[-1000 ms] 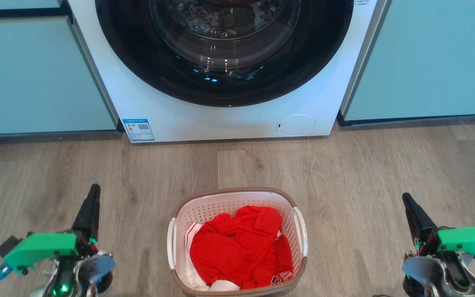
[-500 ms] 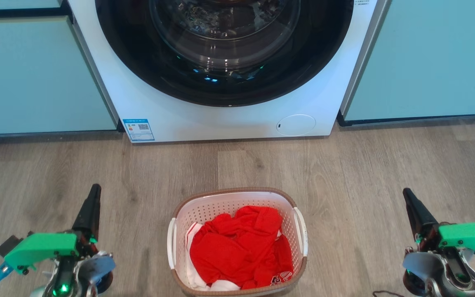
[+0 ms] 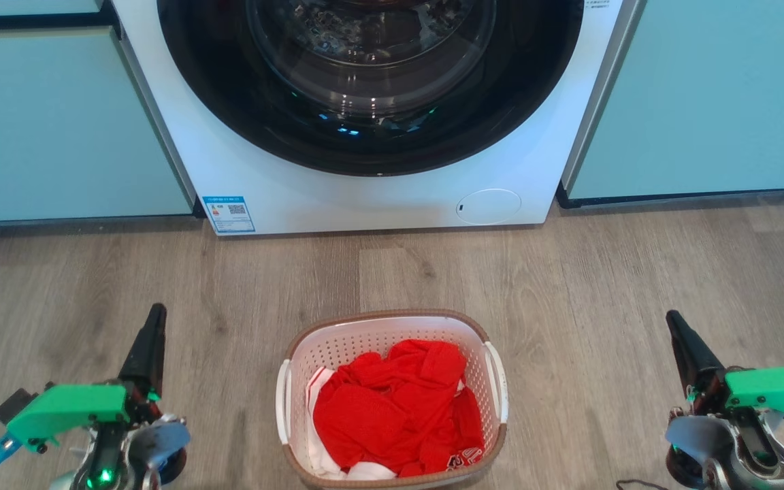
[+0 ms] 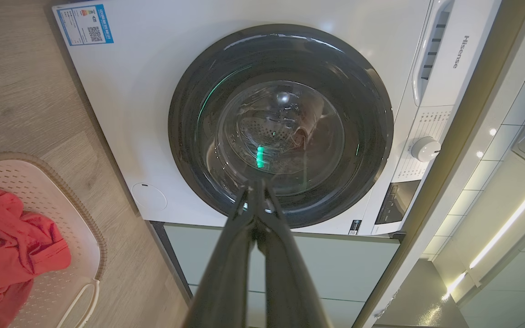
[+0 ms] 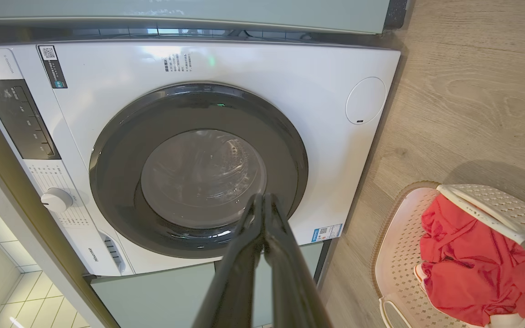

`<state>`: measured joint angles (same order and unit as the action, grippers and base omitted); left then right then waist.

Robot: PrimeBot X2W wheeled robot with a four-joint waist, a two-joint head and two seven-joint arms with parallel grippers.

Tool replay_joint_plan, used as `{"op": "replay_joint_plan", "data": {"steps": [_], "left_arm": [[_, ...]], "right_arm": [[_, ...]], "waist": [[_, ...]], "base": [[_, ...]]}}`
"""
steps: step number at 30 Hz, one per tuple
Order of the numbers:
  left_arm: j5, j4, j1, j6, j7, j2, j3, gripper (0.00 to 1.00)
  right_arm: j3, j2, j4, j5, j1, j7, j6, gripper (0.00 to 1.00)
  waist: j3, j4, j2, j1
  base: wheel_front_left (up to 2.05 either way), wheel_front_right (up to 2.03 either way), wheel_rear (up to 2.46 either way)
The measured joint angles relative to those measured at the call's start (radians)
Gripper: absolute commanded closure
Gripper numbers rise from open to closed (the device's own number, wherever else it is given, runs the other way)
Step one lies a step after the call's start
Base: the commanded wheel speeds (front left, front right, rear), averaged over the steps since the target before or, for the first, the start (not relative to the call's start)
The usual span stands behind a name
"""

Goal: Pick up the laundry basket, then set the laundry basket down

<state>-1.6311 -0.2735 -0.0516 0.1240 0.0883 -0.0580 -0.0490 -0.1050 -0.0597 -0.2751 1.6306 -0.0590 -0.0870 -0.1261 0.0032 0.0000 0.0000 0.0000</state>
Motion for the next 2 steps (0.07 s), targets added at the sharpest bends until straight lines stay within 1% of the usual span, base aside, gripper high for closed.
{"op": "replay_joint_plan", "data": {"steps": [2], "left_arm": [[0.0,0.0,0.0,0.0,0.0,0.0,0.0,1.0]], "right_arm": [[-0.001,0.0,0.0,0.0,0.0,0.0,0.0,1.0]], "waist": [[0.0,0.0,0.0,0.0]], "base": [[0.0,0.0,0.0]]}}
